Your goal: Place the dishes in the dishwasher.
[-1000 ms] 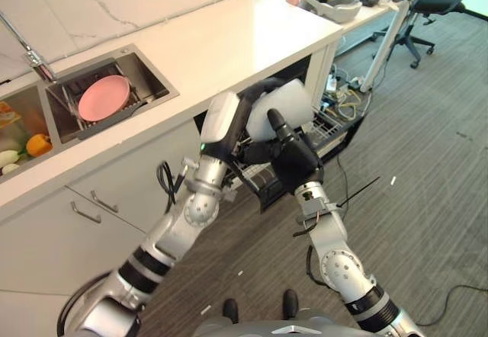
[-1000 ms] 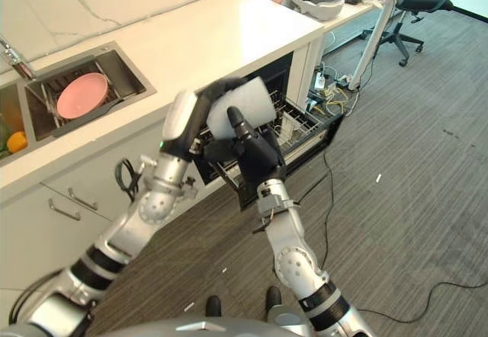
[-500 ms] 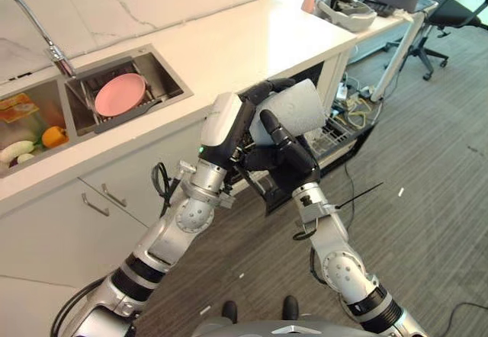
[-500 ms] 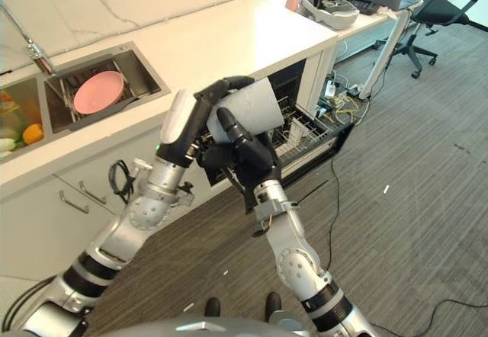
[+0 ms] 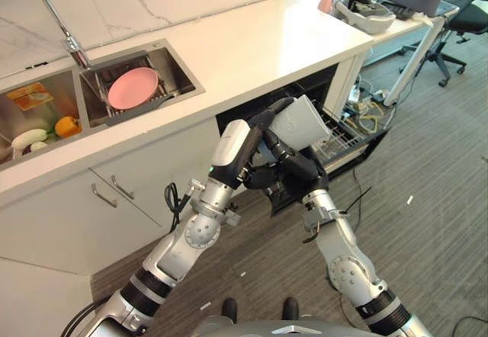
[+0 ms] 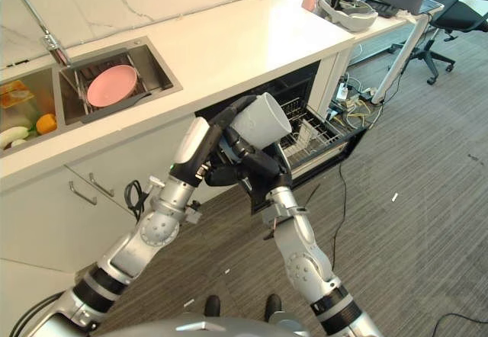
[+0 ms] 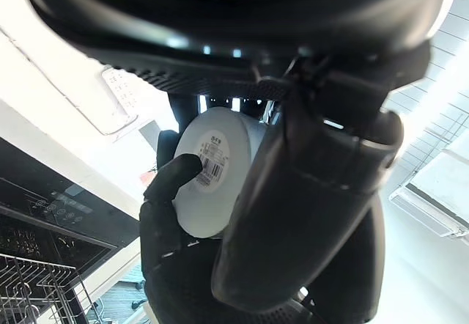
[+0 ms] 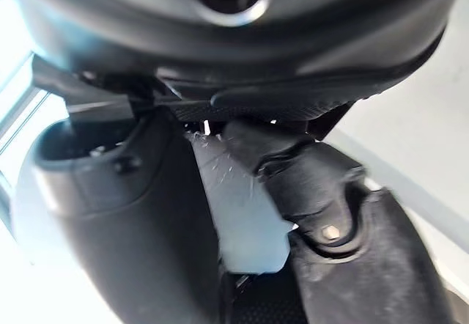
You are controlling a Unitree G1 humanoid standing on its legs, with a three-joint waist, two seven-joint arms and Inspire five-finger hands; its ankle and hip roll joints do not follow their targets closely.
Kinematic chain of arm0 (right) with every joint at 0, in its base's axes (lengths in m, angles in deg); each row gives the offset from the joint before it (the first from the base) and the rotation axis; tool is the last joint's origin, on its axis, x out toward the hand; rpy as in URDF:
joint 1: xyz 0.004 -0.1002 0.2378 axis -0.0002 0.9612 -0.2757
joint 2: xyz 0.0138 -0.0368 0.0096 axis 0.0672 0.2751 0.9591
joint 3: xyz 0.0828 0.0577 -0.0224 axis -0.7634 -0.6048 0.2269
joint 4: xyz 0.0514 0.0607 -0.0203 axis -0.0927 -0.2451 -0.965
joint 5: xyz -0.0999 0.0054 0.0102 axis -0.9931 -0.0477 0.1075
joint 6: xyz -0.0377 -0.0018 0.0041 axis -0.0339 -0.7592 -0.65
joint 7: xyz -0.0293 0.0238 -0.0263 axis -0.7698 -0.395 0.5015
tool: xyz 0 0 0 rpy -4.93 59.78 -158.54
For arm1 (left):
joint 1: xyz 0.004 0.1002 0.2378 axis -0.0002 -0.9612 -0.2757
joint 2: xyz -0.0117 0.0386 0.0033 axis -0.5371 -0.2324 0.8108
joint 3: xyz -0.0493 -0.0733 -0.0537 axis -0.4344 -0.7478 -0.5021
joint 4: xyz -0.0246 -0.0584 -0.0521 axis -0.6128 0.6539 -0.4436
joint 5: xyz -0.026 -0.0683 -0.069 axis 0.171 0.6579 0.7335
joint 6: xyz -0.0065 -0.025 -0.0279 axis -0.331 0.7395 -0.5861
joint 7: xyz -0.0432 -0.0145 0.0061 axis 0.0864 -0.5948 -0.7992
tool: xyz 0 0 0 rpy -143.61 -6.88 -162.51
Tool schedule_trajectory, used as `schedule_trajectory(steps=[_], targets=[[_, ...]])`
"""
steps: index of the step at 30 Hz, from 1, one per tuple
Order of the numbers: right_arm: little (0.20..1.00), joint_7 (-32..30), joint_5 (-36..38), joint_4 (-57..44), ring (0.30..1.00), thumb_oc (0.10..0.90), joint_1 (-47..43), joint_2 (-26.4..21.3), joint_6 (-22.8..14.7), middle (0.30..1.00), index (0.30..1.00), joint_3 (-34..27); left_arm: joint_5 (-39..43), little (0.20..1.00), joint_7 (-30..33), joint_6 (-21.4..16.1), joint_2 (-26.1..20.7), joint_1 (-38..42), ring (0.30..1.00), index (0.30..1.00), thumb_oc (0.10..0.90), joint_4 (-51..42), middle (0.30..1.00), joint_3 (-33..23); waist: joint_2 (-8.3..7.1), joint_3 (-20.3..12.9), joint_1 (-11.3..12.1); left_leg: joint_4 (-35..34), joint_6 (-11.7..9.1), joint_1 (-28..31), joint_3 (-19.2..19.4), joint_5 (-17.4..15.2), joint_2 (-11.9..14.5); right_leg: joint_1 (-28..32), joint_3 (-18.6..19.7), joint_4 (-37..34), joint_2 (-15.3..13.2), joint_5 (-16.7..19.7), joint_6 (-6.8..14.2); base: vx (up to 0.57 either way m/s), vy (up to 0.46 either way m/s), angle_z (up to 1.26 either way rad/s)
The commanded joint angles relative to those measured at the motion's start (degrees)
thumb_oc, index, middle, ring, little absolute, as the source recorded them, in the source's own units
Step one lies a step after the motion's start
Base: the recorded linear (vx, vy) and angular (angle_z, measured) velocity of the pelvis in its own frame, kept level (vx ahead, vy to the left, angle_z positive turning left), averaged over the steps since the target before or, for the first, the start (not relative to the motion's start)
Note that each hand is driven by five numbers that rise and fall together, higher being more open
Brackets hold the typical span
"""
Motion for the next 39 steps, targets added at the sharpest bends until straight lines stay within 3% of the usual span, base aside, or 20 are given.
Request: schedule_trajectory(steps=[1,7,10,22,25,27,28,31,39], targets=[[0.3,-2.2,-3.6,-7.6,0.3,0.4,-8.4,2.7,-11.6,0.3,0.3,-19.0,-0.4,0.9,3.5,2.3,-4.3,-3.1,0.9,0.9,0.8,3.8,0.9,-4.4,-1.71,-3.8,-0.2,0.6,-3.3,0.4,2.8,-3.6,1.9,4.3,0.4,0.7,-4.3,-8.4,5.6,0.0,-0.004,0.07],[0.3,-6.1,-9.1,-2.9,0.3,0.4,-9.4,-2.0,-9.8,0.3,0.3,-23.1,3.9,0.9,5.4,3.7,-4.4,-9.8,0.9,0.9,0.8,8.9,0.9,-12.1,-1.73,-3.4,1.1,0.6,-3.3,-0.2,2.1,-3.2,1.7,4.2,-0.7,0.7,-4.3,-8.3,5.6,0.0,-0.002,0.07],[0.3,-7.5,-13.2,0.9,0.3,0.4,-10.0,-6.7,-7.5,0.3,0.3,-25.2,6.5,0.9,5.6,4.1,-4.7,-14.5,0.9,0.9,0.8,9.4,0.9,-17.0,-1.98,-3.2,2.3,0.6,-3.4,-0.5,1.8,-3.0,1.7,4.2,-1.5,0.7,-4.4,-8.2,5.7,0.0,-0.002,0.05],[0.3,-11.9,-31.6,11.1,0.3,0.4,-12.2,-20.2,-0.3,0.3,0.3,-29.2,8.2,0.9,5.4,5.8,-4.6,-17.8,0.9,0.9,0.8,13.2,0.9,-20.9,-3.9,-3.0,4.6,0.6,-3.8,-1.8,-0.5,-2.6,1.1,4.9,-4.8,0.7,-4.6,-8.3,6.0,0.01,0.004,0.11],[0.3,-11.4,-33.1,12.9,0.3,0.4,-12.2,-22.0,1.0,0.3,0.3,-28.9,8.1,0.9,5.2,6.1,-4.6,-18.1,0.9,0.9,0.8,13.4,0.9,-21.2,-4.27,-3.0,4.9,0.6,-3.8,-1.9,-0.7,-2.5,1.0,5.0,-5.2,0.7,-4.6,-8.3,6.0,0.0,0.008,0.1],[0.3,-11.2,-34.0,14.2,0.3,0.4,-12.8,-22.8,1.7,0.3,0.3,-28.3,8.1,0.9,5.0,6.3,-4.6,-18.2,0.9,0.9,0.8,13.6,0.9,-21.2,-4.45,-3.0,5.1,0.6,-3.8,-1.9,-0.8,-2.5,0.9,5.0,-5.3,0.7,-4.6,-8.3,6.0,0.0,0.002,0.11],[0.3,-9.9,-40.1,18.0,0.3,0.4,-14.8,-27.4,4.3,0.3,0.3,-25.4,8.3,0.9,4.1,6.8,-4.8,-18.6,0.9,0.9,0.8,15.5,0.9,-20.6,-5.23,-2.9,5.5,0.6,-3.8,-2.0,-0.9,-2.4,0.9,5.0,-5.4,0.7,-4.5,-8.2,6.0,-0.01,-0.002,0.04],[0.3,-9.1,-43.6,19.3,0.3,0.4,-17.3,-29.8,5.8,0.3,0.3,-22.9,8.3,0.9,3.3,7.6,-4.6,-18.9,0.9,0.9,0.8,17.8,0.9,-20.2,-5.54,-2.5,5.4,0.6,-3.9,-2.1,-0.6,-2.2,1.0,4.9,-5.0,0.7,-4.4,-8.2,5.9,-0.01,0.003,0.07],[0.3,-7.2,-50.2,30.4,0.3,0.4,-28.2,-31.8,8.5,0.3,0.3,-12.5,9.5,0.9,1.2,9.1,-2.5,-18.0,0.9,0.9,0.8,31.5,0.9,-15.4,-5.52,-1.6,6.2,0.6,-3.3,-2.2,-0.1,-2.0,0.8,4.7,-4.8,0.7,-4.9,-7.7,6.1,-0.01,0.01,-0.02]])
